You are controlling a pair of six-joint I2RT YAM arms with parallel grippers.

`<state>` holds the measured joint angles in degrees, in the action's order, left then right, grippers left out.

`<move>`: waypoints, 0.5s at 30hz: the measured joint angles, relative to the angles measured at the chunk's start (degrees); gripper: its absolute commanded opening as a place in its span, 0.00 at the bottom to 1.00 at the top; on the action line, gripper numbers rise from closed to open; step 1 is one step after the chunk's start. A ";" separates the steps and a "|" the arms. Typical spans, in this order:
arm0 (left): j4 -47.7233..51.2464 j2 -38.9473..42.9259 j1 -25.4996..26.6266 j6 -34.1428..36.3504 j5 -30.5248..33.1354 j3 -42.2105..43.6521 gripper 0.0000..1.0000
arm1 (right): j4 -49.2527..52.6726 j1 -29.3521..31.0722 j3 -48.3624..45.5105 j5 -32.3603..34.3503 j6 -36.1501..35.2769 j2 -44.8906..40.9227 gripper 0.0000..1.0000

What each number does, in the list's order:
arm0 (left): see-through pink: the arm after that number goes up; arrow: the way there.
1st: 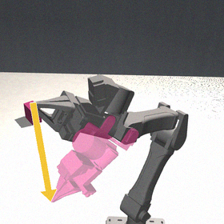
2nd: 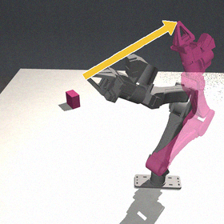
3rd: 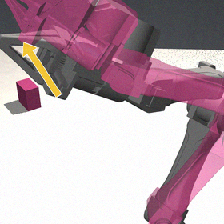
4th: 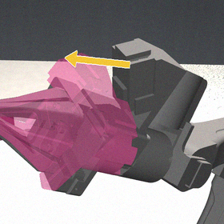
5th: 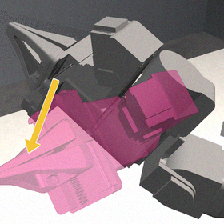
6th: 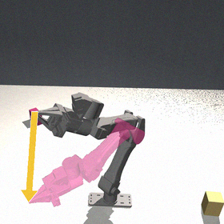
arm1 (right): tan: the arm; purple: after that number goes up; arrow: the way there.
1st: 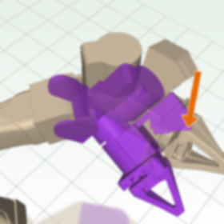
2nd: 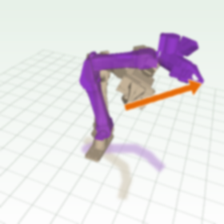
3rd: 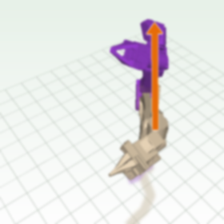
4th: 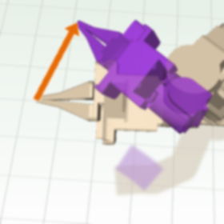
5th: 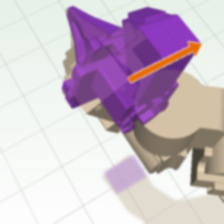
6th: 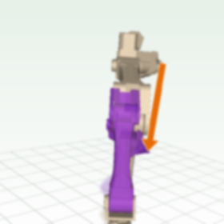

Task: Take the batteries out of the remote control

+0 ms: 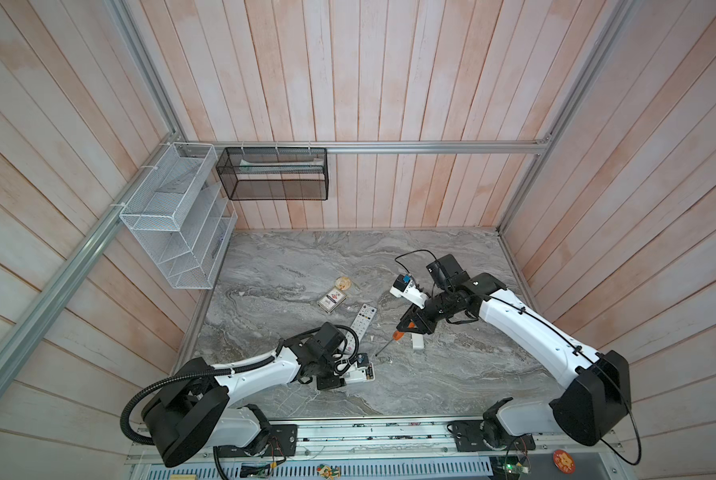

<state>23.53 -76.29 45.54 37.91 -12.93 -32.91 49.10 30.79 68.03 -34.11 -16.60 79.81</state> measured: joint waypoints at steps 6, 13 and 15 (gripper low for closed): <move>-0.61 -0.74 -0.07 -0.24 -0.22 -0.02 0.16 | -0.57 0.00 -0.98 1.22 2.25 -2.36 0.00; -0.44 -1.70 0.50 -1.11 -0.04 -0.63 0.16 | -2.38 0.00 -4.83 2.73 6.67 -6.51 0.00; -0.48 -1.70 0.63 -1.27 0.04 -0.63 0.16 | -3.04 0.17 -6.27 3.28 8.17 -7.78 0.00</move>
<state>23.05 -78.00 46.17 36.64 -12.88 -33.54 46.06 30.96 61.76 -30.83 -8.43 72.03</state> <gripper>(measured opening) 0.554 0.316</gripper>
